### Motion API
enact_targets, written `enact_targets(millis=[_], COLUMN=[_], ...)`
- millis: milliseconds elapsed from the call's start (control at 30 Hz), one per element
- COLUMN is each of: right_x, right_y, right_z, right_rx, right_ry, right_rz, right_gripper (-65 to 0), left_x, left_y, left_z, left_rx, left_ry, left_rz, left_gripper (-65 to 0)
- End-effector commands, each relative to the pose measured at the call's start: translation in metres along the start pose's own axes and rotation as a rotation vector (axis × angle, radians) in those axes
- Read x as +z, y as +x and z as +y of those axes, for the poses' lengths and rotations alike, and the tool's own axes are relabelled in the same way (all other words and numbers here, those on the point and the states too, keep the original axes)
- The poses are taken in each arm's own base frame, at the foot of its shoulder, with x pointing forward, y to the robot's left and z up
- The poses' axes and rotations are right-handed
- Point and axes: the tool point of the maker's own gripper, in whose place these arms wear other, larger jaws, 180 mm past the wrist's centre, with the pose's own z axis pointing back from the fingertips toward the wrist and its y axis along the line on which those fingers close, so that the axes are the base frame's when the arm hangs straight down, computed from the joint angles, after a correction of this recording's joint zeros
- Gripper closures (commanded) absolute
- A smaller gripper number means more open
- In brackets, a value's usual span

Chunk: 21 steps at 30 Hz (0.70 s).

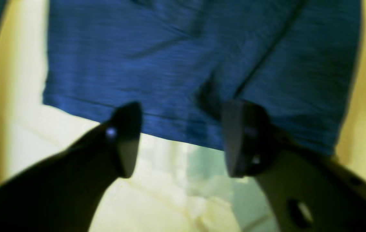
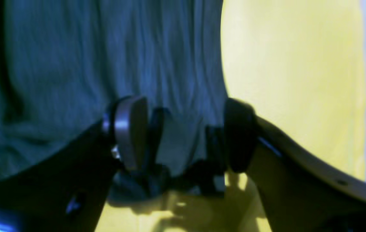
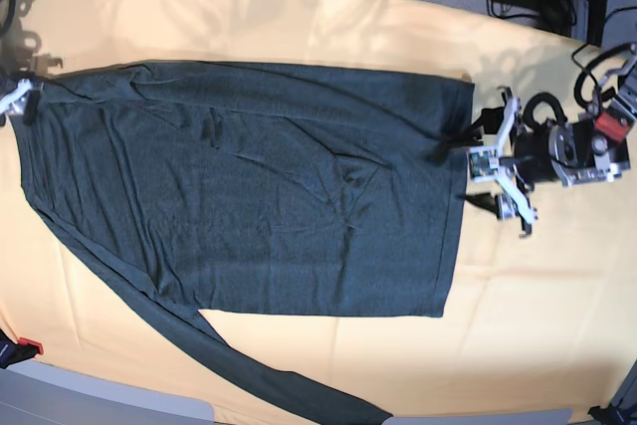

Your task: Fold the T-shirt properly

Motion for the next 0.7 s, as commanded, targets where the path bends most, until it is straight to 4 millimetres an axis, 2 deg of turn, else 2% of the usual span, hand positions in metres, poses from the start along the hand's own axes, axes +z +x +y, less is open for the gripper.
enact_targets(millis=[0, 67, 100, 200, 333, 533, 667], right_x=[0.005, 0.005, 0.005, 0.011, 0.020, 0.035, 0.049], right_y=[0.022, 0.025, 0.025, 0.026, 0.025, 0.012, -0.004], right_z=[-0.010, -0.005, 0.002, 0.026, 0.041, 0.049, 0.060], right_rx=[0.017, 0.031, 0.061, 0.138, 0.104, 0.171, 0.270], right_ry=[-0.024, 0.008, 0.050, 0.195, 0.312, 0.347, 0.341], right_rz=[-0.053, -0.048, -0.044, -0.046, -0.014, 0.069, 0.123], right_gripper=[-39.8, -39.6, -39.1, -39.0, -39.0, -39.0, -39.0], left_x=[0.009, 0.009, 0.009, 0.010, 0.015, 0.018, 0.018], left_y=[0.004, 0.003, 0.002, 0.000, -0.002, -0.004, -0.003], left_z=[0.012, 0.006, -0.001, -0.004, -0.005, -0.005, -0.005], left_rx=[0.001, 0.021, 0.016, 0.042, 0.054, 0.053, 0.060], left_ry=[0.026, -0.010, -0.047, -0.061, -0.067, -0.066, -0.069], left_rz=[-0.006, 0.005, 0.009, 0.018, 0.021, 0.031, 0.023], left_gripper=[-41.0, -40.9, -40.9, -40.1, -40.1, -40.1, -40.1])
